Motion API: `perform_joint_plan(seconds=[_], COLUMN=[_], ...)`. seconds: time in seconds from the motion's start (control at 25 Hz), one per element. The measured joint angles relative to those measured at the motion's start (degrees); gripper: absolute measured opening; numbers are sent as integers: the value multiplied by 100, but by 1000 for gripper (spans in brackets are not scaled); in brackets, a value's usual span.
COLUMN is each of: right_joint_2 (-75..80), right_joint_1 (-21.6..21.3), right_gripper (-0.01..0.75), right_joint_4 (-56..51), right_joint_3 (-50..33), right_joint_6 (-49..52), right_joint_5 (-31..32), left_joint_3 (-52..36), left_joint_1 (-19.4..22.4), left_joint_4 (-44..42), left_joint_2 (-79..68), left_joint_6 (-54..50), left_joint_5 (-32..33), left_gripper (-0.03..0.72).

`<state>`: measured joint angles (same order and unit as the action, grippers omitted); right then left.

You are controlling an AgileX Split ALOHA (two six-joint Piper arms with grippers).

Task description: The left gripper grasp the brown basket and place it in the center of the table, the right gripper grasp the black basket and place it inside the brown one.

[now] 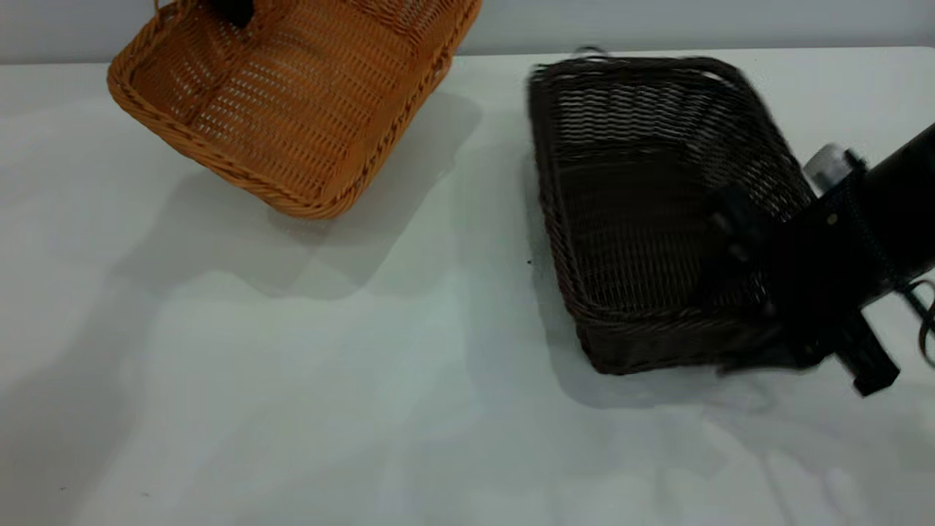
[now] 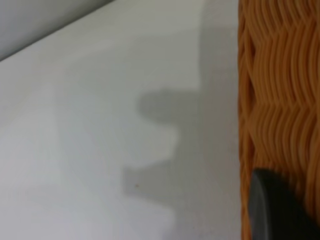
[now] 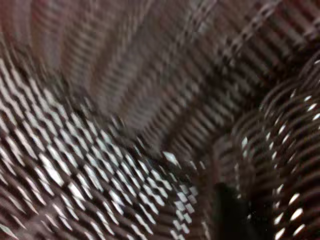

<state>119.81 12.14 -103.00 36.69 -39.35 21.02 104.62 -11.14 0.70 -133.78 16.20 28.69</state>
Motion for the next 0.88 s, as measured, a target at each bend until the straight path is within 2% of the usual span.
perform_joint_plan(seconds=[0.12, 0.16, 0.28, 0.36, 0.48, 0.6, 0.72, 0.88], right_joint_2=[0, 0, -6, -86, -347, -640, -794, -806], right_joint_1=[-505, -727, -1419, -2109, -2987, -3642, -4061, -4320], right_gripper=[125, 91, 81, 80, 81, 79, 79, 79], right_joint_4=[-40, -20, 156, 149, 323, 853, 1544, 2312], right_joint_3=[86, 100, 95, 126, 337, 739, 1117, 1455], right_joint_6=[-402, -544, -1195, -1459, -1735, -1794, -1780, -1614], right_joint_5=[28, 65, 348, 606, 1196, 1944, 2488, 2787], left_joint_3=[0, 0, 0, 0, 0, 0, 0, 0], left_joint_1=[-55, -67, -69, -69, -82, -196, -461, -972], left_joint_4=[7, 19, 103, 290, 1041, 1815, 2226, 2274], left_joint_2=[0, 0, 0, 0, 0, 0, -61, -353], left_joint_6=[211, 295, 950, 1602, 2848, 4289, 5125, 5408], left_joint_5=[178, 226, 360, 524, 834, 1216, 1536, 1580], left_gripper=[81, 81, 81, 81, 81, 81, 81, 81])
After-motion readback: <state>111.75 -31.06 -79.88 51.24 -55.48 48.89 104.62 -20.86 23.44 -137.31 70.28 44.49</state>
